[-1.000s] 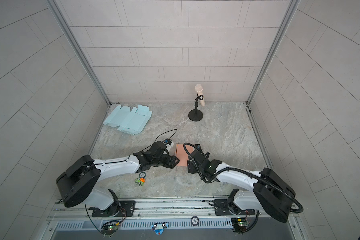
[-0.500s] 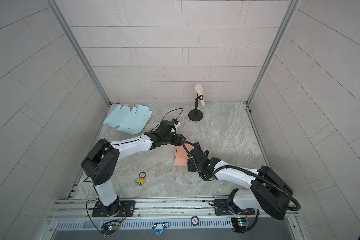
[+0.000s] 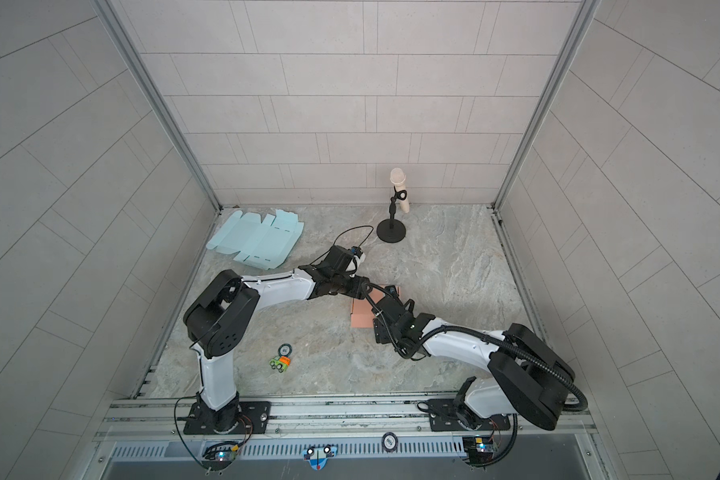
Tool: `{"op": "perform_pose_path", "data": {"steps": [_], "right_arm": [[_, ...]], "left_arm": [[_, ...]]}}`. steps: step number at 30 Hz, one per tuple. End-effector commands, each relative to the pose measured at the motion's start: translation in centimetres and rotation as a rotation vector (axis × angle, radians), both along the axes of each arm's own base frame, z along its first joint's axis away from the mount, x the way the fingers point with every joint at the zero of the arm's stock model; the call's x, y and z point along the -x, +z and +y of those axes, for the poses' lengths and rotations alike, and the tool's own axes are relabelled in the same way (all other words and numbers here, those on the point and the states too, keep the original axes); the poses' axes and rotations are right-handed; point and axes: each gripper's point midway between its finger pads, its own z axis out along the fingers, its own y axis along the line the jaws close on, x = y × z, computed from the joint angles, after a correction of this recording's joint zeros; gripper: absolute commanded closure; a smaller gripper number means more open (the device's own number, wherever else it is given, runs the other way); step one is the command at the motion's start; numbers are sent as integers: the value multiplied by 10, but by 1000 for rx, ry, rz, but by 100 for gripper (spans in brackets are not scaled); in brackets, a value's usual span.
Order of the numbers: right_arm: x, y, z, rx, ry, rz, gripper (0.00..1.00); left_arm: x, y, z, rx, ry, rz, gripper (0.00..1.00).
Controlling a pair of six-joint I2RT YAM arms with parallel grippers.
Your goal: Fold the paper box
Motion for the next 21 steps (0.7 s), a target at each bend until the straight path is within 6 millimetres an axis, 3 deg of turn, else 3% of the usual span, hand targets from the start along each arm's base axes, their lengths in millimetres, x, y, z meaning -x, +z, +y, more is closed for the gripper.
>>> {"op": "perform_pose_path", "data": {"steps": [1,11,21], "right_arm": [[-11,5,-1,22,-25,-36,24],[-25,10,2,67,-28,-53,24],[-23,15,-16,121,-56,-80,20]], "left_arm": [[14,-5,-3,-2,-37,13,32],[45,-4,-10,3,-80,18,36],[78,0,0,59,-79,42,37]]}}
